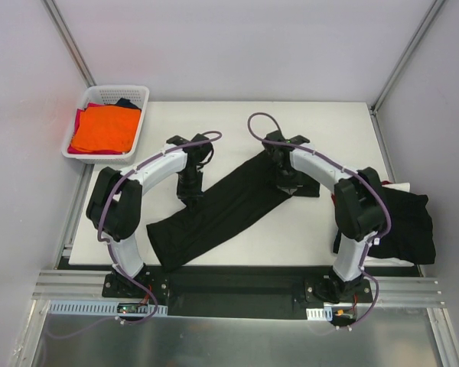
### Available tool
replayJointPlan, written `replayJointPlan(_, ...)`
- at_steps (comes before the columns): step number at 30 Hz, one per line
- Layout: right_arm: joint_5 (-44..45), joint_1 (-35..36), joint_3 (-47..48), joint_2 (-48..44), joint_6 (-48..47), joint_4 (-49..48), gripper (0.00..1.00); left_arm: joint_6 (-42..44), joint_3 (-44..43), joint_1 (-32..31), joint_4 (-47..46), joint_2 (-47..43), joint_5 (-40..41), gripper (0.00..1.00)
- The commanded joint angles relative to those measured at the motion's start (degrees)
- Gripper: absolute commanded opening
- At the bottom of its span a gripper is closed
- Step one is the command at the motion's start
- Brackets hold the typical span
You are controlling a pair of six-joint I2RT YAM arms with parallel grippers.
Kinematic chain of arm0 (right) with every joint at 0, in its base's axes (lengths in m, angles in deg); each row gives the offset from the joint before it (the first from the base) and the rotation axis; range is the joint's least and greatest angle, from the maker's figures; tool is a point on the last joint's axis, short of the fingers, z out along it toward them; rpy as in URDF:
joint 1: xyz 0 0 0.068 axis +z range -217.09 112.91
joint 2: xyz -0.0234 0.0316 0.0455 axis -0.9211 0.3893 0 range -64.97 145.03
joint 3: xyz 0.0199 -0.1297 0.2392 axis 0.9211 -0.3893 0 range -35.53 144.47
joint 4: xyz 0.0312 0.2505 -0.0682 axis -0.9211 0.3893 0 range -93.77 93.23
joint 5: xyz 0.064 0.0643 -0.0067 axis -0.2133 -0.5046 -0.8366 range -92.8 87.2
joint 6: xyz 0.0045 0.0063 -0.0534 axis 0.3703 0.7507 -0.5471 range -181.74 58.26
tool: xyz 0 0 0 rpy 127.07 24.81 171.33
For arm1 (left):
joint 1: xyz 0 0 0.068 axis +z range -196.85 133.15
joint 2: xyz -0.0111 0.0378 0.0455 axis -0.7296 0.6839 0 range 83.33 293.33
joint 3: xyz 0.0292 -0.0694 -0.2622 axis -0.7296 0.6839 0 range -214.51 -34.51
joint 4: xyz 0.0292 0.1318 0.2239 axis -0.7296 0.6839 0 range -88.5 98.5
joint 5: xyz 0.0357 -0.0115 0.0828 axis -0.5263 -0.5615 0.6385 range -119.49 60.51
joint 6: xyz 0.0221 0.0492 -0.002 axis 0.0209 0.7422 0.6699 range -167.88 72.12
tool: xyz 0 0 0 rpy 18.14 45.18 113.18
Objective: Fold and stack the t-shirts
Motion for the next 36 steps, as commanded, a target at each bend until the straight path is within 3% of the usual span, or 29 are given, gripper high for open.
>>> replayJointPlan(1, -3.7, 0.6, -1.3, 3.0, 3.2, 0.2, 0.01, 0.4, 2.4, -0.4, 0.4, -3.2, 1.4, 0.01)
replayJointPlan(13, -11.8, -3.4, 4.2, 10.9, 1.7, -2.9, 0.01, 1.3, 6.4, -0.4, -0.3, -4.2, 2.3, 0.01)
replayJointPlan(23, -12.0, -9.1, 12.3, 16.8, -2.2, 0.0, 0.01, 0.6, 11.1, -0.3, -3.4, -3.6, 0.8, 0.0)
replayJointPlan(36, -15.0, -13.4, 32.2, 28.2, -5.6, 3.5, 0.01, -4.3, 13.2, -0.4, -7.5, -2.1, -2.2, 0.0)
